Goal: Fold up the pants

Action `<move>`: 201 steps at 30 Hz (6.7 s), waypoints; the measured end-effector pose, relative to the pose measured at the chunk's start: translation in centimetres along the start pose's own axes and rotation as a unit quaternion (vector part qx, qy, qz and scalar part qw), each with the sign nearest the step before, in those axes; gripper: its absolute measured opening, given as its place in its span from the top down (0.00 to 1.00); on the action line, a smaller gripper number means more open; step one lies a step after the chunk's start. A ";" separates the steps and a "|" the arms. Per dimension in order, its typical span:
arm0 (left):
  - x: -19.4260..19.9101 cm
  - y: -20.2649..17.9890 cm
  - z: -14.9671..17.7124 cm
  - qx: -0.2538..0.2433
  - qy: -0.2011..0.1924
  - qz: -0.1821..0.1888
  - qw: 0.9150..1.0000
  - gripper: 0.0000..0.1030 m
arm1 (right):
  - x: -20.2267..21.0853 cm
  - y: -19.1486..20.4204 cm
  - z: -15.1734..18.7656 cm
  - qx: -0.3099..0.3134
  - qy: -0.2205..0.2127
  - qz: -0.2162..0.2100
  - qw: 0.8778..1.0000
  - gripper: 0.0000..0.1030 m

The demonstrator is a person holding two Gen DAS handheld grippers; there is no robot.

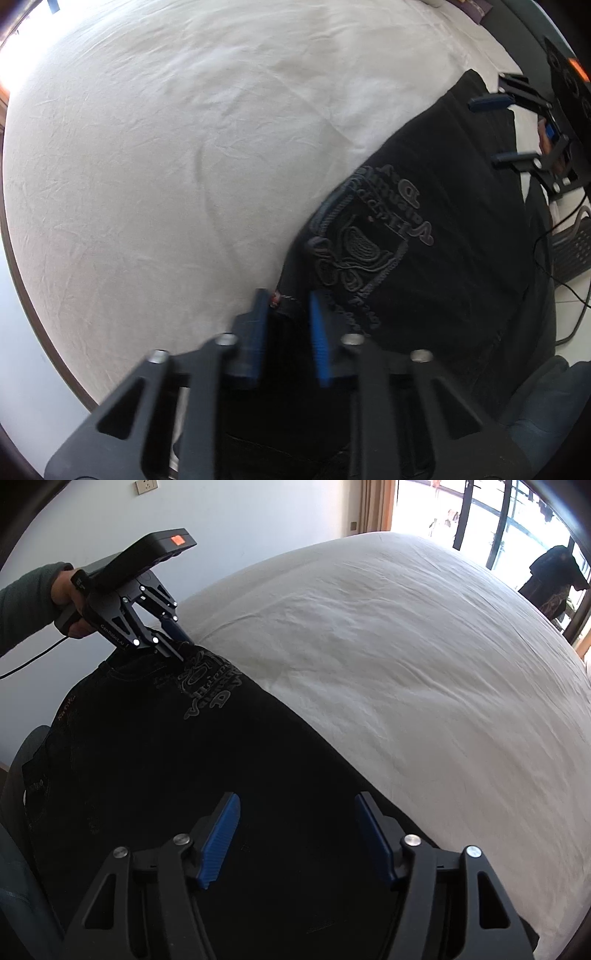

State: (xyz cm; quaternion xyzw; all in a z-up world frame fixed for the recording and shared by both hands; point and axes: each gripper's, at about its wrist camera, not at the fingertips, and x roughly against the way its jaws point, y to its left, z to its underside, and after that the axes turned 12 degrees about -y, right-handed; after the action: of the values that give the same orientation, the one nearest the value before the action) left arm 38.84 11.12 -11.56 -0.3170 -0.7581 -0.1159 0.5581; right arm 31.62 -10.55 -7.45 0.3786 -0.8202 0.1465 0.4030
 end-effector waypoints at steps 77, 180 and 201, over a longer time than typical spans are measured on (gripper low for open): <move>13.9 -29.0 27.9 -0.174 -0.148 -0.046 0.972 0.94 | 10.0 22.5 11.7 0.080 -0.034 0.047 0.995 0.96; -0.8 -34.8 9.8 0.051 -0.145 -0.017 0.988 0.86 | 3.1 -12.4 14.1 -0.385 0.053 0.288 0.875 0.60; -1.4 -37.6 9.9 0.022 -0.148 -0.062 0.987 0.86 | 17.7 -11.0 18.8 -0.459 -0.130 0.294 0.828 0.88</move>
State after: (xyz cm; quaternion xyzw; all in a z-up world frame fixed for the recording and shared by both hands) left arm 8.55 -13.14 -9.61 -0.2709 -0.8526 -0.0858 0.4386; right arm 22.55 -37.11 -6.41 -0.0936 -0.9102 -0.1865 0.3579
